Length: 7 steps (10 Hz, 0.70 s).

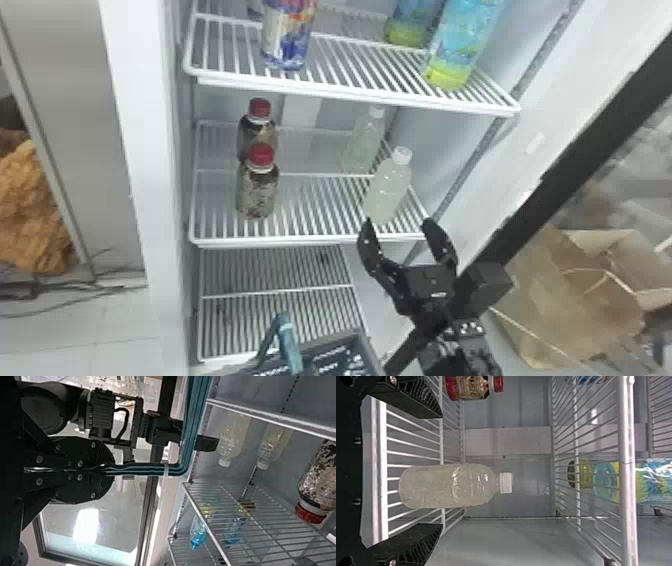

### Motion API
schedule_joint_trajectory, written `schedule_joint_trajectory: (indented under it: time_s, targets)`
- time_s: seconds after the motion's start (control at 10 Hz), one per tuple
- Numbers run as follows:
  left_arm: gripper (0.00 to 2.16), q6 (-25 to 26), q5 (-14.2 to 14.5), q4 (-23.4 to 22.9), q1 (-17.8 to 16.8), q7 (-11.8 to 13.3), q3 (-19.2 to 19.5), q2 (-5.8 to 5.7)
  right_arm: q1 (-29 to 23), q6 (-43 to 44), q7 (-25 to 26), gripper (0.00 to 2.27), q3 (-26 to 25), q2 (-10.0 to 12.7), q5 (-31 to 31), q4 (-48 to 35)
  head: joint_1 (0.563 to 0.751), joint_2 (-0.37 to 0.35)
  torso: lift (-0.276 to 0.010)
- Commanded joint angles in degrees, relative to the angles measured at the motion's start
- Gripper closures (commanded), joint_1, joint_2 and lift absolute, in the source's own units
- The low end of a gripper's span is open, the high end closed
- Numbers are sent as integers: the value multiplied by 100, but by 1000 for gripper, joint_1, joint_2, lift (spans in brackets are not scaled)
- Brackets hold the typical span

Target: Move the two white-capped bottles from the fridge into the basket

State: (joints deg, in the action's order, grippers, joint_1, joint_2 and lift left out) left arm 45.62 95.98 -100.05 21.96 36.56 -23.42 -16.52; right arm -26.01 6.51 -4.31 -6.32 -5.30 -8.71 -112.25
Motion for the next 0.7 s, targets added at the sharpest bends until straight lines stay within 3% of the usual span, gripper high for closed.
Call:
schedule_joint_trajectory:
  time_s: [0.0, 0.6]
  targets:
    - [1119, -6, 0, 0, -3, 0, 0, 0, 196, -17, -26, 56, 4, -23, 14, 194, 695, -350, -260]
    - [1119, -6, 0, 0, -3, 0, 0, 0, 829, -17, -70, 58, 4, -67, 151, 798, 695, -350, -260]
